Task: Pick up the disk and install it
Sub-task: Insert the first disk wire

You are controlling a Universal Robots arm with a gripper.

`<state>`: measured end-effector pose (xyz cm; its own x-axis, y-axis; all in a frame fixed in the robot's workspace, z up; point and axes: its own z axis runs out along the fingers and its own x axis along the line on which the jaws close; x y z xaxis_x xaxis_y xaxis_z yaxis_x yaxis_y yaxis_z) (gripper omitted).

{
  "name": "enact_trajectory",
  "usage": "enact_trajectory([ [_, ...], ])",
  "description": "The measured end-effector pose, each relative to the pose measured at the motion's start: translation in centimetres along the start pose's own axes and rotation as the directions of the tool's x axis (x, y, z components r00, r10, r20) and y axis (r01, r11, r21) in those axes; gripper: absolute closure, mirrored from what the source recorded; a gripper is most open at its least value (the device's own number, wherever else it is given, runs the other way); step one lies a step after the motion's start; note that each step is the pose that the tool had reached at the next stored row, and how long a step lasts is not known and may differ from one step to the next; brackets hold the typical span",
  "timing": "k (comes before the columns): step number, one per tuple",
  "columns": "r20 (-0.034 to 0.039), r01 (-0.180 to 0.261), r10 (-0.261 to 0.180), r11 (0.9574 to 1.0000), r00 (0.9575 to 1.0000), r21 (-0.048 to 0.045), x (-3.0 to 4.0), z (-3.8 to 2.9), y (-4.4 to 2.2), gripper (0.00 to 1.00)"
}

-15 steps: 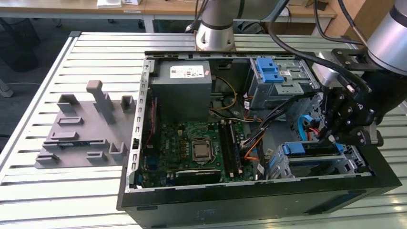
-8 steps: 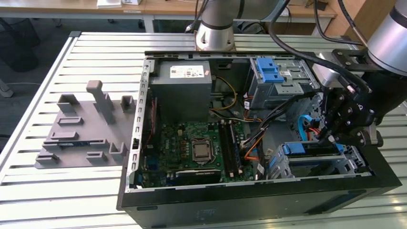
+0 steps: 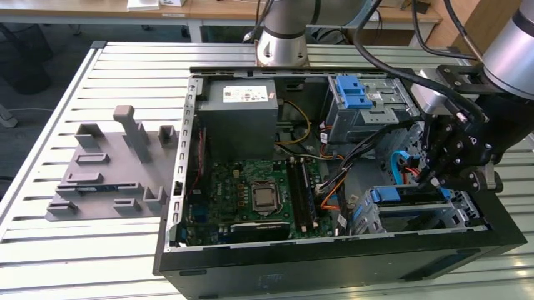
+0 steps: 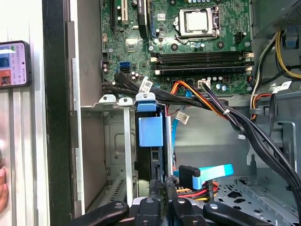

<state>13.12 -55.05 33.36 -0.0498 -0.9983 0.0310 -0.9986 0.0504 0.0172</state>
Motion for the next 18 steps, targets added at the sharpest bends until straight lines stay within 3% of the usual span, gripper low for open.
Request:
enact_trajectory([
  [18, -0.0004, 0.0, 0.0, 0.9999, 1.0, -0.0118, -0.02, 0.41, -0.06, 0.84],
])
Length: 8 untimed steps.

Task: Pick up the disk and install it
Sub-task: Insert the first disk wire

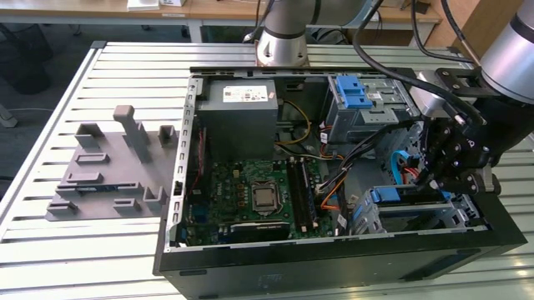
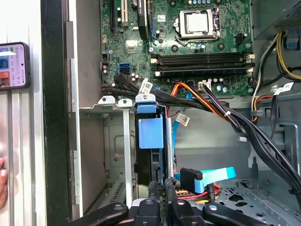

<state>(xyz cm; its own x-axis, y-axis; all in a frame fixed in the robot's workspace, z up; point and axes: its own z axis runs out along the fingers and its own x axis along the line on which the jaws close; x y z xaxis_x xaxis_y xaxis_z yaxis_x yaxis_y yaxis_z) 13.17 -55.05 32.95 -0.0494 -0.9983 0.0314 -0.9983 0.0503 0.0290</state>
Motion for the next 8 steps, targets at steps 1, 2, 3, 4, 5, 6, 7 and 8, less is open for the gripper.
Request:
enact_trajectory([
  [1, 0.0001, 0.0, 0.0, 1.0, 1.0, 0.0, 0.0, -0.01, 0.0, 0.83],
  [2, 0.0004, 0.0, 0.0, 1.0, 1.0, 0.0001, 0.01, -0.05, 0.0, 0.83],
  [3, 0.0003, 0.0, 0.0, 1.0, 1.0, 0.0001, 0.0, -0.13, 0.0, 0.76],
  [4, 0.0001, 0.0, 0.0, 1.0, 1.0, 0.0002, 0.01, -0.26, 0.0, 0.76],
  [5, 0.0, 0.0, 0.0, 1.0, 1.0, 0.0001, 0.01, -0.45, 0.01, 0.76],
  [6, 0.0, 0.0, 0.0, 1.0, 1.0, 0.0001, 0.02, -0.64, 0.02, 0.76],
  [7, 0.0, 0.0, 0.0, 1.0, 1.0, 0.0001, 0.03, -0.82, 0.02, 0.76],
  [8, 0.0, 0.0, 0.0, 1.0, 1.0, 0.0001, 0.03, -0.95, 0.02, 0.76],
])
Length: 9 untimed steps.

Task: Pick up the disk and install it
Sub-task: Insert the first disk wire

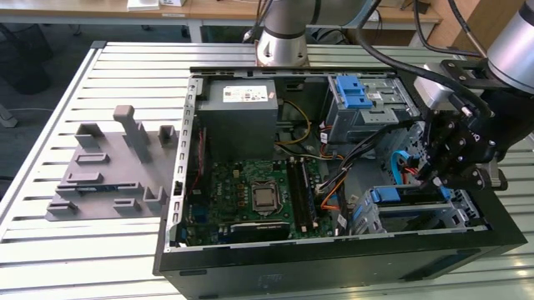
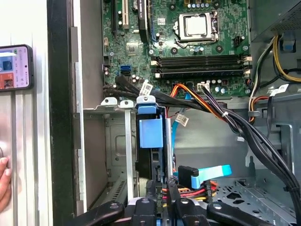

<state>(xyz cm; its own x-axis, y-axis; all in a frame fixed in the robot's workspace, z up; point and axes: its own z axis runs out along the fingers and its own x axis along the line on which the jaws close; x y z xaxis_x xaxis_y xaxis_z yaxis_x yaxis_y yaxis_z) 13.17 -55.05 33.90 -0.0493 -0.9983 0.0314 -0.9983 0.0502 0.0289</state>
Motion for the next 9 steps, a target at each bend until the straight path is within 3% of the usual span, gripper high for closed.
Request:
enact_trajectory([
  [2, 0.0003, 0.0, 0.0, 1.0, 1.0, 0.0, 0.0, -0.07, 0.0, 0.78],
  [4, 0.0003, 0.0, 0.0, 1.0, 1.0, 0.0, 0.0, -0.07, 0.0, 0.89],
  [9, 0.0001, 0.0, 0.0, 1.0, 1.0, 0.0, 0.0, -0.09, 0.0, 0.89],
])
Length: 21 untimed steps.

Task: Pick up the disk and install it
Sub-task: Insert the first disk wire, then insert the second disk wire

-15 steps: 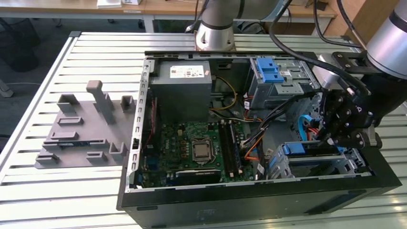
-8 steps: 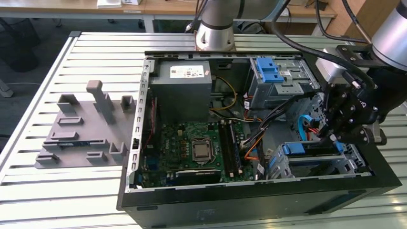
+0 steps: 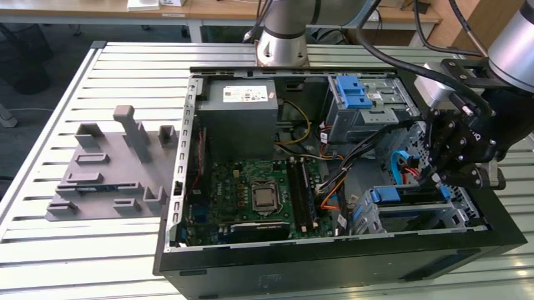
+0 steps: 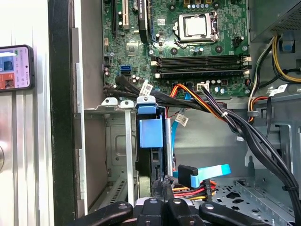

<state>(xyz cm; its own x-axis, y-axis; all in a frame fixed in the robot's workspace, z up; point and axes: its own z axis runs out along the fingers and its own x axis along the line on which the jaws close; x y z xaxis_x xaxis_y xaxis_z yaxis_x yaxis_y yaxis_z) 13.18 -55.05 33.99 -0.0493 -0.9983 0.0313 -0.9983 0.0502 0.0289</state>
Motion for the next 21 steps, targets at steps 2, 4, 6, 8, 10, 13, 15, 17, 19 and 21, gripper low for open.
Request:
enact_trajectory([
  [2, 0.0, 0.0, 0.0, 1.0, 1.0, 0.0, 0.0, -0.02, 0.0, 0.89],
  [4, 0.0, 0.0, 0.0, 1.0, 1.0, 0.0, 0.0, -0.02, 0.0, 0.89],
  [6, -0.0001, 0.0, 0.0, 1.0, 1.0, 0.0001, 0.0, -0.03, 0.0, 0.89],
  [8, 0.0, 0.0, 0.0, 1.0, 1.0, 0.0006, 0.0, -0.03, 0.0, 0.89],
  [10, 0.0, 0.0, 0.0, 1.0, 1.0, 0.002, 0.0, -0.03, -0.01, 0.89],
  [13, 0.0006, 0.0, 0.0, 1.0, 1.0, 0.0047, 0.0, -0.03, 0.01, 0.89],
  [15, 0.0015, 0.0, 0.0, 1.0, 1.0, 0.0047, 0.01, -0.45, 0.03, 0.89],
  [17, 0.0019, 0.0, 0.0, 1.0, 1.0, 0.0047, 0.02, -0.98, 0.04, 0.89],
  [19, 0.0018, 0.0, 0.0, 1.0, 1.0, 0.0047, 0.04, -1.49, 0.06, 0.89],
  [21, 0.0018, 0.0, 0.0, 1.0, 1.0, 0.0047, 0.06, -1.98, 0.17, 0.89],
])
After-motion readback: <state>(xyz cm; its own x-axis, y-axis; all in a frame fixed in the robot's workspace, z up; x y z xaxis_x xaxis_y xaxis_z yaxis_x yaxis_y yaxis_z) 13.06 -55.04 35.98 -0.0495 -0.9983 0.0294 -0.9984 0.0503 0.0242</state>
